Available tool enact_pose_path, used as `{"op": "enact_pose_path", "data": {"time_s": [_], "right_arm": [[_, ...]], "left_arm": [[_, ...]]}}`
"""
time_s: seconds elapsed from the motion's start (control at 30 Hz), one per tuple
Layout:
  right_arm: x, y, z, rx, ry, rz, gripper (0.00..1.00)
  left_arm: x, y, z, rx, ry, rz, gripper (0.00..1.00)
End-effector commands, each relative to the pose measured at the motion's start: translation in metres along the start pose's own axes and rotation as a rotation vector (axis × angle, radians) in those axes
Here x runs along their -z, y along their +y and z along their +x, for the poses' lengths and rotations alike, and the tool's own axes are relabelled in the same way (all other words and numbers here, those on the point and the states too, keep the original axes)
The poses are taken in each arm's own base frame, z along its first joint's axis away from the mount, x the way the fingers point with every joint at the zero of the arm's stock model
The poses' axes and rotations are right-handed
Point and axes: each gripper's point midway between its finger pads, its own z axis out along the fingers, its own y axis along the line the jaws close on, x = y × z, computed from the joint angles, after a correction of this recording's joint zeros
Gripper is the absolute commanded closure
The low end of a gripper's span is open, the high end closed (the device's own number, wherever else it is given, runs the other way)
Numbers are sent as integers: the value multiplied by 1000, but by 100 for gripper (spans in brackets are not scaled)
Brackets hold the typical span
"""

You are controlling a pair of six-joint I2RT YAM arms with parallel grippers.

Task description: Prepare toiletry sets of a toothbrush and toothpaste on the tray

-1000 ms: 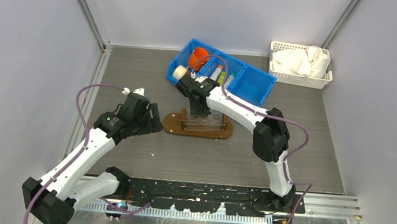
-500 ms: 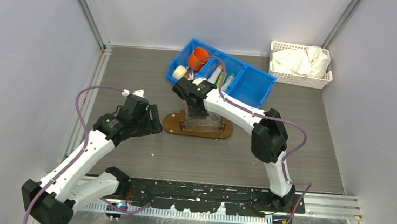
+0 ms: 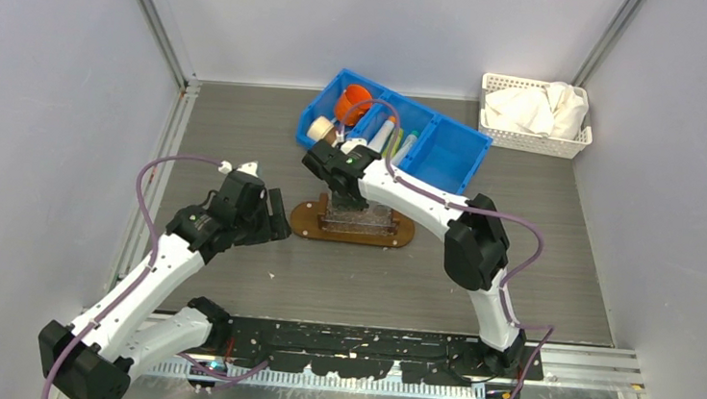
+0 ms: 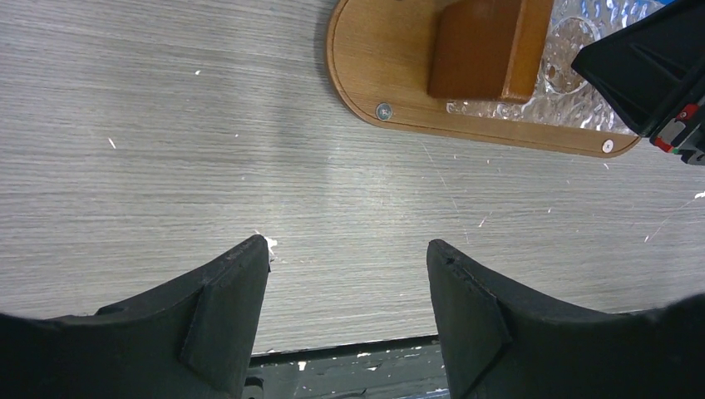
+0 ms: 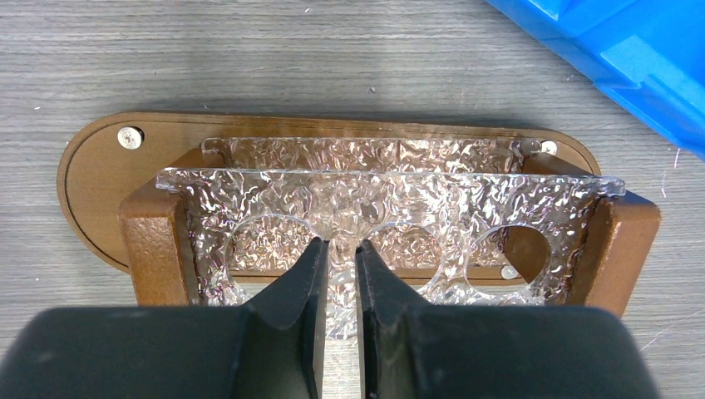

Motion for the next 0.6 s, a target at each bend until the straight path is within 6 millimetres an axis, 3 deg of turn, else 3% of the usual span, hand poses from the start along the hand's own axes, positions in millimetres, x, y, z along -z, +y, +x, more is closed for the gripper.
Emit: {"op": "enact_pose_path", "data": {"time_s": [0.0,0.57], "right_arm": [[1,10,-6,-53,-39,8,99],[5,16,2,-53,-44,27,99]], "left_arm": [[2,-6,-6,-4,-32,40,29],[4,-8,-3,-5,-28,66,29]]}}
